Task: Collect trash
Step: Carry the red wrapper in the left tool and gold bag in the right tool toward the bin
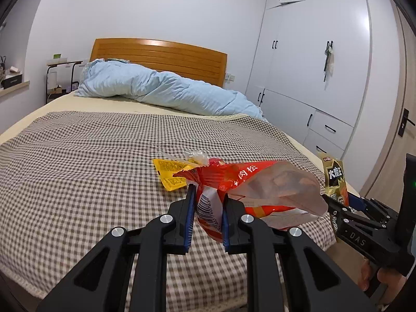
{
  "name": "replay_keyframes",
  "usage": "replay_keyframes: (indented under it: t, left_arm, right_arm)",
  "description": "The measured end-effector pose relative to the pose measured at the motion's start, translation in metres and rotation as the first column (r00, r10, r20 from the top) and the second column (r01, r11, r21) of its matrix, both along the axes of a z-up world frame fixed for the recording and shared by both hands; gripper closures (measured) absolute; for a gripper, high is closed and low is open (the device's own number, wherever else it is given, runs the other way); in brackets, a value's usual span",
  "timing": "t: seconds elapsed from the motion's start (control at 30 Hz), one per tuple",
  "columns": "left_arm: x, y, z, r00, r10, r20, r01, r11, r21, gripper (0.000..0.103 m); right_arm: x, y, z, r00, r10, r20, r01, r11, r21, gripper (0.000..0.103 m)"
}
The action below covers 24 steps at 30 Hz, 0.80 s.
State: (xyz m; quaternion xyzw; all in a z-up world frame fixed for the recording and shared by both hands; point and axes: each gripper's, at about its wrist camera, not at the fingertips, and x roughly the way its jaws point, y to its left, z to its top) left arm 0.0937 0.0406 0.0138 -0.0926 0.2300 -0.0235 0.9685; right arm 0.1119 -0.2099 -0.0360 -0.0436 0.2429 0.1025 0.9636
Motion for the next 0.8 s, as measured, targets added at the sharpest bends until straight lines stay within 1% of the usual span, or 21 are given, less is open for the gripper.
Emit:
replay_keyframes:
  t: [0.23,0.4,0.8]
  left_arm:
    - [-0.027,-0.008,0.002,1.000,-0.011,0.001,0.011,1.000,0.025,0.088]
    - [-0.041,-0.012,0.000,1.000,-0.022,-0.005,0.023,0.999,0.040,0.088]
    - [-0.064,-0.026,-0.014,0.998,-0.058,-0.037,0.060,0.997,0.038,0.088]
  right_arm:
    - [-0.027,-0.007,-0.004,1.000,0.005,-0.002,-0.005,1.000,-0.009,0.052]
    - [-0.039,-0.013,-0.007,1.000,0.009,-0.005,-0.009,1.000,-0.015,0.052]
    - [-0.063,-0.025,-0.027,0.999,0.013,-0.035,-0.014,1.000,-0.026,0.052]
